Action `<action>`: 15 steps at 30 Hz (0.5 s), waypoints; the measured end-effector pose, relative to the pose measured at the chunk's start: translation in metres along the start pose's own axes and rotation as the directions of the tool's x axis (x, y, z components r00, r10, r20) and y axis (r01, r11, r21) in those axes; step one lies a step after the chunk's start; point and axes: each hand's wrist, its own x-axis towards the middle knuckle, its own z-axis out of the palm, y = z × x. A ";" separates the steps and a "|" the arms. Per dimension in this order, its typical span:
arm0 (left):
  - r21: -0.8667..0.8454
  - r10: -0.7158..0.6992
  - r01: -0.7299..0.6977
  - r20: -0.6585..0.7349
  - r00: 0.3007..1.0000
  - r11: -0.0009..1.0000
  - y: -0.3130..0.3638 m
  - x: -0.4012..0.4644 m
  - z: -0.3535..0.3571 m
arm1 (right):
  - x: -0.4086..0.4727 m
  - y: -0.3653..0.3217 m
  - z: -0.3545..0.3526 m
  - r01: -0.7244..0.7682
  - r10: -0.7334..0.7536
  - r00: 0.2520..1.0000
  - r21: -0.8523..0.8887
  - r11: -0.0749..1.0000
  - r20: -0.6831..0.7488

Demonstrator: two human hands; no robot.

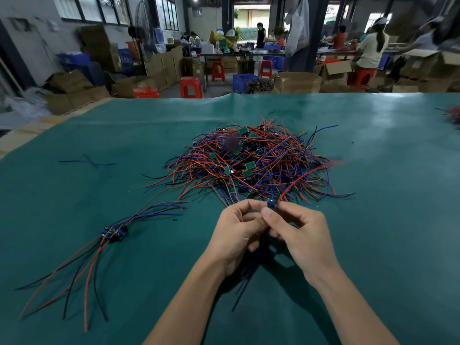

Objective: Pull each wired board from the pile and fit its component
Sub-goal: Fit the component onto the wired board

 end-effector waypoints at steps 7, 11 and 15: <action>0.031 -0.055 0.051 0.148 0.987 0.998 0.006 -0.001 -0.001 | 0.007 0.002 -0.012 -0.080 0.137 0.971 0.268 0.960 -0.199; 0.172 -0.092 0.052 0.237 0.967 0.984 0.008 -0.006 -0.005 | 0.017 -0.003 -0.031 -0.109 0.339 0.838 0.477 0.872 -0.429; 0.172 -0.110 0.070 0.231 0.967 0.983 0.012 -0.007 -0.009 | 0.020 -0.008 -0.047 -0.054 0.518 0.702 0.689 0.723 -0.488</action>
